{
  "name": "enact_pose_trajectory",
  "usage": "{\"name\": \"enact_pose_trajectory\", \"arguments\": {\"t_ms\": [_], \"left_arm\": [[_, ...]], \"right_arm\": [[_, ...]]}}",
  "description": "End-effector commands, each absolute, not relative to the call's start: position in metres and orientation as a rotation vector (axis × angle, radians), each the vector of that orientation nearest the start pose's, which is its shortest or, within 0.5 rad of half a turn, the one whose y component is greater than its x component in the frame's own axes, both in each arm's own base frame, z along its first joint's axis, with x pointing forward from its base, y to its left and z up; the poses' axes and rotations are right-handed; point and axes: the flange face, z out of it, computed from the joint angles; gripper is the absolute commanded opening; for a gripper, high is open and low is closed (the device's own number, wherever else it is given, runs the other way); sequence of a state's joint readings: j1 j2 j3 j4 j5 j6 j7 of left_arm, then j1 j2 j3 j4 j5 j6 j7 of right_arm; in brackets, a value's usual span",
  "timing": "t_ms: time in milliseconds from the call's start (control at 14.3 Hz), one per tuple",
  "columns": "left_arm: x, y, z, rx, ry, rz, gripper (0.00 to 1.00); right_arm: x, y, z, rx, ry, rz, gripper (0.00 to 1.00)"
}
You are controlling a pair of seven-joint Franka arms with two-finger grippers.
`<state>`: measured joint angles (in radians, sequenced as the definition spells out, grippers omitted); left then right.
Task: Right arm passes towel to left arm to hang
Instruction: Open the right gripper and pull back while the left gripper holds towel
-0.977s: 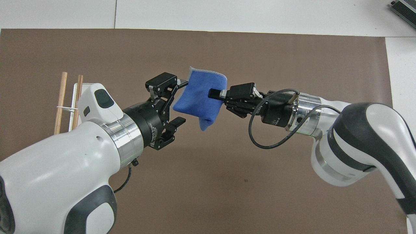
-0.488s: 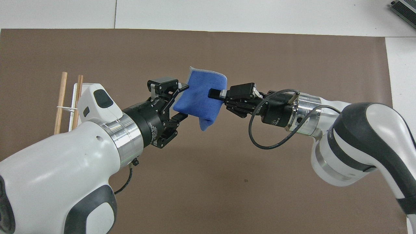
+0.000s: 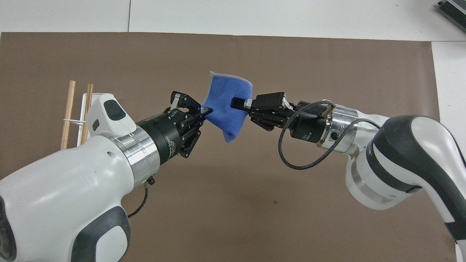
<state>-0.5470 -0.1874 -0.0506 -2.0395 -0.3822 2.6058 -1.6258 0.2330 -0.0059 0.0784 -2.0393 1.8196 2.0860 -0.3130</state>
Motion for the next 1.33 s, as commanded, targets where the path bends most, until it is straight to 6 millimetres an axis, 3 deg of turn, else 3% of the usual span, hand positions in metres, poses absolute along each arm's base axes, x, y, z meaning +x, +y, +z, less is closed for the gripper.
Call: {"name": "enact_pose_trajectory", "arguments": {"t_ms": [0,70,209,488,977,1256], "left_arm": [[0.46,-0.295,0.614,1.843,1.407,0.081,0.0],[0.463,-0.29,0.614,1.836,1.415,0.089,0.0],[0.466,-0.288,0.615,1.838,1.414,0.1,0.0],[0.484,-0.262,0.614,1.875,1.382,0.18,0.0],[0.533,-0.143,0.606,1.951,1.376,0.406,0.0],[0.538,-0.123,0.605,1.955,1.397,0.422,0.0]], "right_arm": [[0.539,0.223,0.517,-1.537,0.364,-0.081,0.17],[0.54,0.22,0.521,-1.55,0.38,-0.107,0.95],[0.539,0.213,0.538,-1.568,0.412,-0.183,1.0],[0.543,0.208,0.537,-1.685,0.369,-0.209,1.0],[0.568,0.169,0.53,-2.265,0.269,-0.369,1.0],[0.577,0.133,0.529,-2.553,0.145,-0.465,1.0]]}}
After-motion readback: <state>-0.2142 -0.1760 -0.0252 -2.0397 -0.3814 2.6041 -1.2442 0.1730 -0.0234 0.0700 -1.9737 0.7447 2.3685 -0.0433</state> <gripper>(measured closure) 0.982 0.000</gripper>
